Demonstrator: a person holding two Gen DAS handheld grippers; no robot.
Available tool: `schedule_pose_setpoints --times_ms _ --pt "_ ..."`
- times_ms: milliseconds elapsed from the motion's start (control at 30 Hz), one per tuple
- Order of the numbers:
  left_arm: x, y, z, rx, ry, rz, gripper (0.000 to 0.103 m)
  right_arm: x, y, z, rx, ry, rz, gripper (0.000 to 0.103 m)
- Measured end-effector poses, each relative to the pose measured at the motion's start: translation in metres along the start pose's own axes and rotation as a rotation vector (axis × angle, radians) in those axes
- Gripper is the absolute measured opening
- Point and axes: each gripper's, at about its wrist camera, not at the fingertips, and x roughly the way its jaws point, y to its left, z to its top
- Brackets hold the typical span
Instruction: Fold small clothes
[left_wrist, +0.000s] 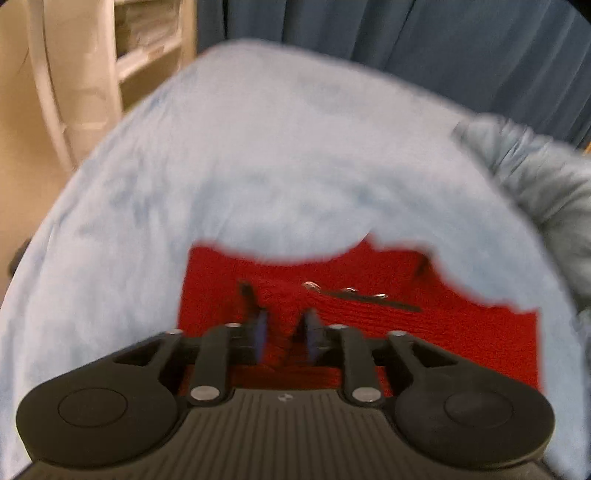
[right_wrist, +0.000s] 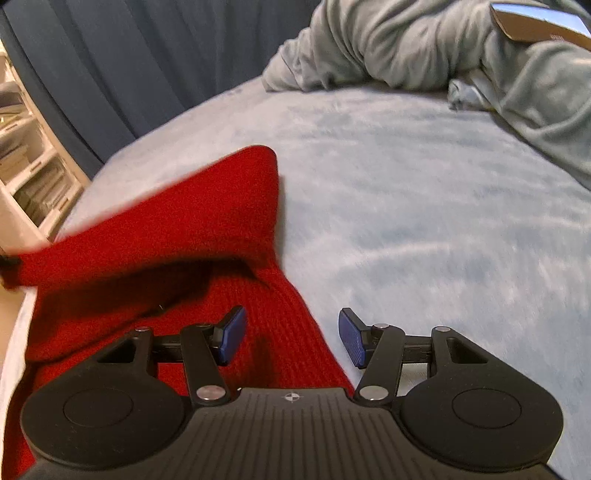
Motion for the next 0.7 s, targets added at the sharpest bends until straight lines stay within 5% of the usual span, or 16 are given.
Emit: schedule_pose_setpoints --times_ms 100,167,233,267,333,400,567,700 --pt "0.021 0.001 -0.023 0.044 0.044 0.09 0.064 0.006 0.014 0.022 -0.036 -0.059 -0.002 0.057" --pt "0.026 0.003 -0.036 0.083 0.032 0.107 0.071 0.011 0.027 0.041 -0.084 -0.124 0.008 0.053" --pt "0.027 0.0 -0.048 0.152 -0.005 0.132 0.076 0.027 0.044 0.06 -0.163 -0.141 0.017 0.019" --pt "0.026 -0.005 -0.053 0.194 -0.024 0.169 0.082 0.04 0.053 0.068 -0.212 -0.116 0.023 0.017" --pt "0.03 -0.012 -0.058 0.261 -0.055 0.278 0.103 0.064 0.067 0.07 -0.299 -0.056 0.01 0.017" --pt "0.033 -0.02 -0.067 0.354 -0.1 0.336 0.103 0.098 0.078 0.055 -0.442 0.085 -0.052 0.018" --pt "0.019 -0.021 -0.101 0.507 -0.13 0.39 0.103 0.071 0.09 -0.001 -0.735 -0.028 -0.1 0.019" --pt "-0.03 -0.008 -0.137 0.449 -0.161 0.368 0.103 0.005 0.076 -0.014 -0.636 -0.013 -0.056 0.049"
